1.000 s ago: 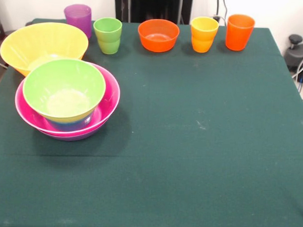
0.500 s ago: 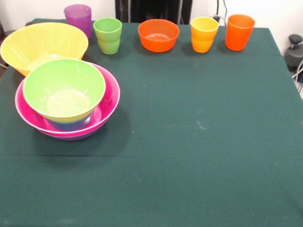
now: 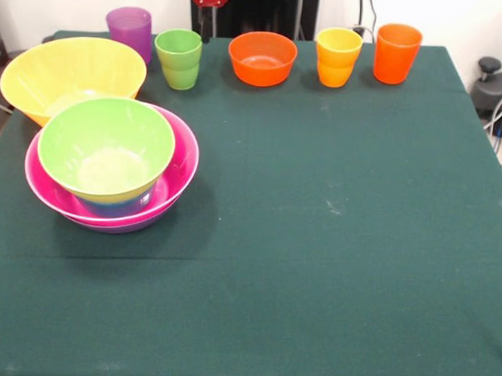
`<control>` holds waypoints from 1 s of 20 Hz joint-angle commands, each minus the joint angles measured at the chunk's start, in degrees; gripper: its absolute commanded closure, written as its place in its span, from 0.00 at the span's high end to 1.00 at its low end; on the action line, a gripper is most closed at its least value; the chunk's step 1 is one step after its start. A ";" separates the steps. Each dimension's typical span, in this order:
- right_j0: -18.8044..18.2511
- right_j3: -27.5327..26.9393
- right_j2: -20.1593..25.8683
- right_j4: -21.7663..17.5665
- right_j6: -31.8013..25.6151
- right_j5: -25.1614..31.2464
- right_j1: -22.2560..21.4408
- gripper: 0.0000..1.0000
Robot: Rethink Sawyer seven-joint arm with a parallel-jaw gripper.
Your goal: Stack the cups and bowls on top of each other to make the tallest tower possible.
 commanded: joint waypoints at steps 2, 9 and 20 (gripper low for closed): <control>-3.51 -6.40 6.02 -4.26 0.79 -1.95 6.29 1.00; -6.19 -8.00 6.13 -6.28 -0.18 0.59 5.68 1.00; -5.67 -11.32 5.79 -5.79 0.49 2.81 6.05 1.00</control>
